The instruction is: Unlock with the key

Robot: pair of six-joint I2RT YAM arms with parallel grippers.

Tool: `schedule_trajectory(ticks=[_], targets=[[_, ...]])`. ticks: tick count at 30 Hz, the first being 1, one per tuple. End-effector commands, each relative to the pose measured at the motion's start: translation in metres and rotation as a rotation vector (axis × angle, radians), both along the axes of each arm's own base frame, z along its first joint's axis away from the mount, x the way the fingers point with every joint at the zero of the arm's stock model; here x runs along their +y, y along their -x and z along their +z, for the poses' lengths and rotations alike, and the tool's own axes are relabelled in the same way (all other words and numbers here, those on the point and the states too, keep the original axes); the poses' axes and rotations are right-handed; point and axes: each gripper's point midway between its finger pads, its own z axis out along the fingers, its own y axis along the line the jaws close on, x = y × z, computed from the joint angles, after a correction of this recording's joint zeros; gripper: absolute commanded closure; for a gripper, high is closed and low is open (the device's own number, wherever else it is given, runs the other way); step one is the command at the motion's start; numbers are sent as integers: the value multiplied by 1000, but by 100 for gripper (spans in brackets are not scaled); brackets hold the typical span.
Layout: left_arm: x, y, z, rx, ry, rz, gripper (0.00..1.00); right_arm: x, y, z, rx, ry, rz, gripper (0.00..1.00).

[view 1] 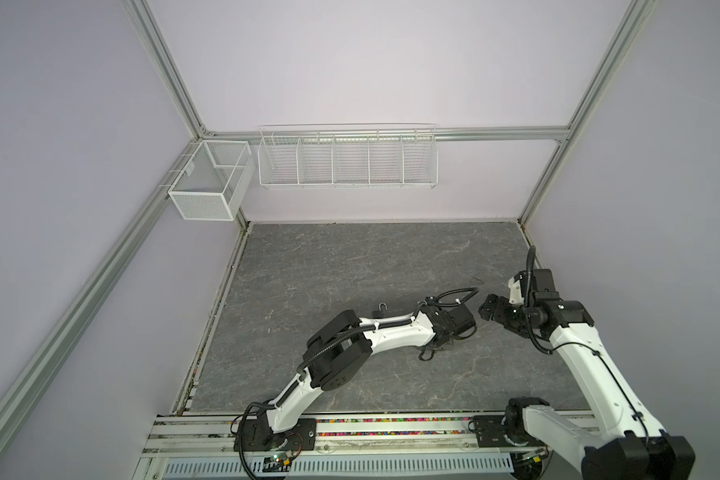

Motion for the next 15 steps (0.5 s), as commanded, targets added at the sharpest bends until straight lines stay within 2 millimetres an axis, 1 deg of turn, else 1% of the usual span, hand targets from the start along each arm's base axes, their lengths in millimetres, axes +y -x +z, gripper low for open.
schedule_trajectory(ticks=[1, 3, 7, 11, 15], targets=[[8, 1, -8, 22, -43, 22, 69, -2, -1, -4, 2, 5, -3, 11], [10, 0, -5, 18, -43, 28, 63, -1, -1, -2, -4, 6, -1, 11], [10, -1, 9, 10, -25, 28, 54, 3, -2, 2, -10, -1, 20, 11], [8, -2, 38, -18, 59, 39, 50, 9, -4, 9, -17, 6, 43, 11], [13, -6, 67, -57, 113, 51, 47, 15, -5, 17, -31, 6, 59, 11]])
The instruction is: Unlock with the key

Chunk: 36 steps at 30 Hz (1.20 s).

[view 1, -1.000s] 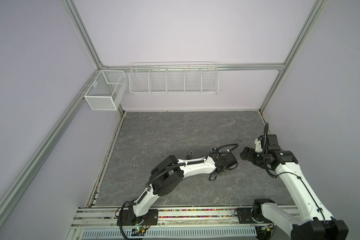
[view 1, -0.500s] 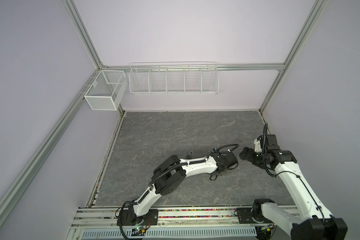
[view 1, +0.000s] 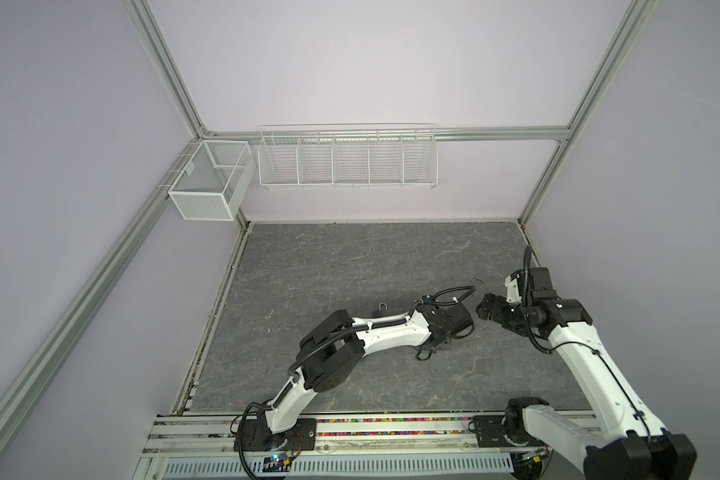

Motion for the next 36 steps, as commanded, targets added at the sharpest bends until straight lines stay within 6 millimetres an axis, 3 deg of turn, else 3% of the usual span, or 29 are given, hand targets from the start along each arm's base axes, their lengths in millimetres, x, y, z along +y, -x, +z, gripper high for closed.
schedule_trajectory(ticks=[1, 6, 12, 18, 21, 28, 36], targets=[[6, -9, 46, -61, 81, 35, 47, 6, -2, 12, -15, 7, 23, 11], [29, -10, 85, -157, 149, 20, 46, 22, 5, 25, -22, 16, 84, 11], [87, -13, 118, -293, 151, 42, 46, 49, 23, 33, -3, 20, 179, 11], [155, -13, 139, -397, 125, 91, 46, 92, 39, 29, 16, 20, 280, 10], [188, -14, 138, -395, 126, 131, 46, 118, 47, 25, 22, 50, 341, 10], [269, -15, 138, -403, 128, 263, 47, 204, 60, 17, -23, 50, 474, 9], [346, -11, 139, -400, 75, 419, 47, 305, 79, -14, -9, 25, 546, 3]])
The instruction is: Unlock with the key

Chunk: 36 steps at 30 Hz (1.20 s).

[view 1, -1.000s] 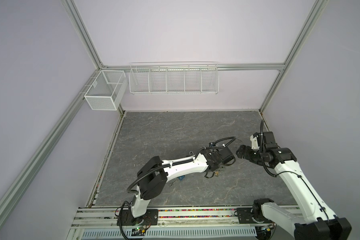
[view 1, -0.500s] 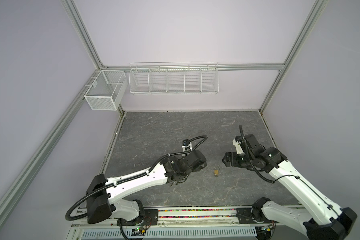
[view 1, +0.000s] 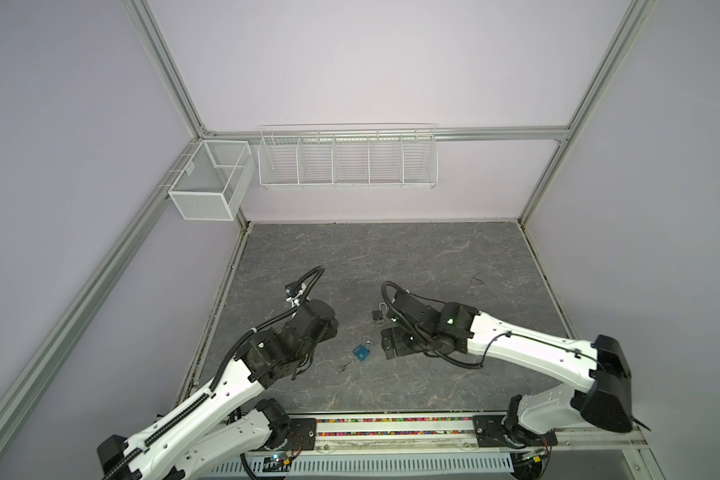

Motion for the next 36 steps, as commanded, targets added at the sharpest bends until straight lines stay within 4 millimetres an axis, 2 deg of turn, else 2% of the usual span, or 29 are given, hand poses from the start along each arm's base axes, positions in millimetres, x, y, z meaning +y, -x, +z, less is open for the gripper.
schedule_trajectory(ticks=[1, 5, 8, 13, 18, 26, 36], targets=[[33, 12, -11, 48, -77, 46, 47, 43, 1, -3, -29, -59, -30, 3], [57, 21, -6, 34, -64, 106, 47, 79, 13, -21, -14, -65, -12, 1], [65, 29, 0, 24, -49, 121, 47, 96, 20, -38, 2, -43, -19, 10], [77, 42, 3, 25, -29, 141, 47, 111, 25, -57, -23, 7, -43, 23], [82, 52, 8, 19, 7, 150, 46, 122, 31, -76, -14, 56, -43, 32], [86, 58, 11, 15, 68, 181, 45, 134, 33, -99, -15, 119, -22, 53], [91, 61, 15, 3, 67, 191, 45, 139, 28, -114, -36, 159, -5, 62]])
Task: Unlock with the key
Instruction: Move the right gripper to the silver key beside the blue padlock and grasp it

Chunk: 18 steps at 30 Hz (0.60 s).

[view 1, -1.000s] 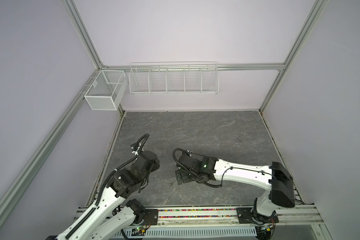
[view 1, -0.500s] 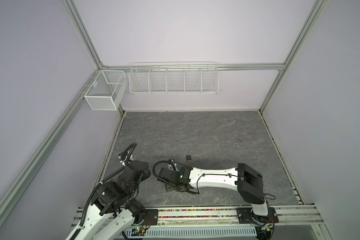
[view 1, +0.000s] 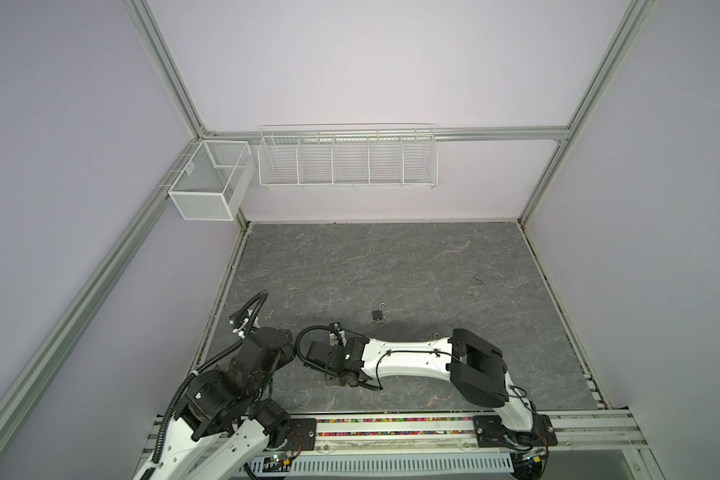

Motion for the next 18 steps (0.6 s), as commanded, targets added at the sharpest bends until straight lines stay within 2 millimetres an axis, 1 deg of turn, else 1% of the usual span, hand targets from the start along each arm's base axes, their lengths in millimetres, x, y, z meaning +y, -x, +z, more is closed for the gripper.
schedule_trajectory(ticks=[1, 4, 7, 12, 18], targets=[[8, 5, 11, -17, 14, 28, 45, -3, -2, -9, -19, 52, 4, 63], [9, 4, 12, -24, 15, 35, 45, -1, -3, -15, -17, 65, -1, 63], [13, 5, 15, -32, 18, 54, 44, 1, -3, -20, -7, 67, -2, 65], [14, 6, 17, -49, 32, 59, 45, -1, -5, -25, -19, 94, -7, 66], [15, 7, 17, -53, 36, 61, 45, -1, -7, -31, -27, 108, -2, 71]])
